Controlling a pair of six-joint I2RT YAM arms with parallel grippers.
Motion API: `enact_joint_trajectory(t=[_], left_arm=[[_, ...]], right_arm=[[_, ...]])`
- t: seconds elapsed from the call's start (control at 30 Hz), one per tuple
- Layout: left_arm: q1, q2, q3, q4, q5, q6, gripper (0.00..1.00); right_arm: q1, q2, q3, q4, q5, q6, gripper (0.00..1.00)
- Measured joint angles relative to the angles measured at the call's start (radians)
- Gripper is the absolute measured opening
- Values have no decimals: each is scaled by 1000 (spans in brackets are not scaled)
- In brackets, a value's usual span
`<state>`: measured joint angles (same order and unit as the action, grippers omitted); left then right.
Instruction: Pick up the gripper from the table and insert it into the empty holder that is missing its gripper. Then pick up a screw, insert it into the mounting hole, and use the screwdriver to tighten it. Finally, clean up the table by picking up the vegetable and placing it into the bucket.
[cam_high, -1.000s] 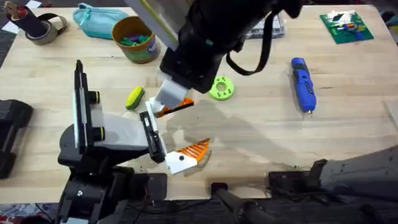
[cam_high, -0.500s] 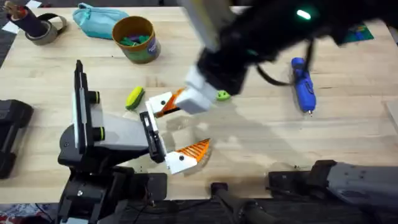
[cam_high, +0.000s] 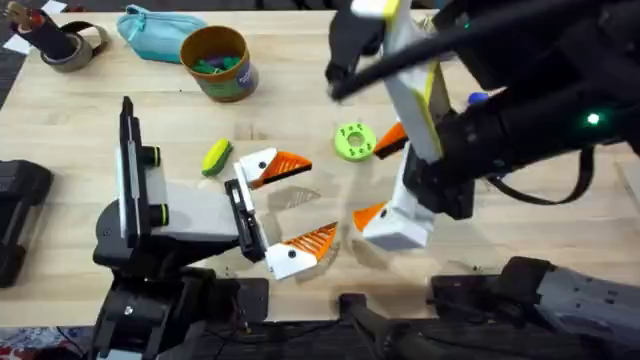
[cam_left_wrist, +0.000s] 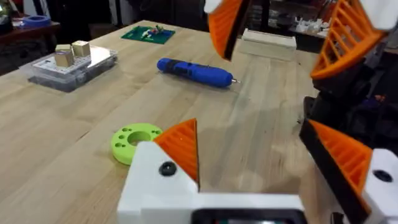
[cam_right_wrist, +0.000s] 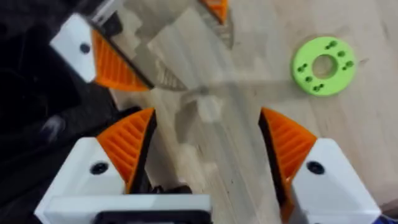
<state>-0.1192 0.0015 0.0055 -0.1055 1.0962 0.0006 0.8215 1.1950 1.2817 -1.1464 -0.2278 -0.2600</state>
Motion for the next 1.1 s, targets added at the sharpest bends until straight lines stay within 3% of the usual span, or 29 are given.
enact_joint_trajectory(t=[0.67, 0.7, 0.73, 0.83, 0.87, 0.93, 1.1], left_arm=[[0, 0, 0, 0, 0, 0, 988], [0, 0, 0, 0, 0, -1, 949], [0, 0, 0, 0, 1, 2, 626], [0, 0, 0, 0, 1, 4, 163], [0, 0, 0, 0, 1, 6, 58], [0, 0, 0, 0, 1, 8, 7], [0, -1, 0, 0, 1, 8, 5]], right_arm=[[-15, 0, -1, 40, -20, -63, 995], [-15, 0, -1, 40, -20, -63, 995], [-15, 0, -1, 40, -20, -64, 996], [-15, 0, -1, 40, -20, -64, 997], [-15, 0, -1, 42, -20, -64, 997], [-15, 0, -1, 46, -20, -64, 996], [-15, 0, -1, 47, -20, -66, 996]])
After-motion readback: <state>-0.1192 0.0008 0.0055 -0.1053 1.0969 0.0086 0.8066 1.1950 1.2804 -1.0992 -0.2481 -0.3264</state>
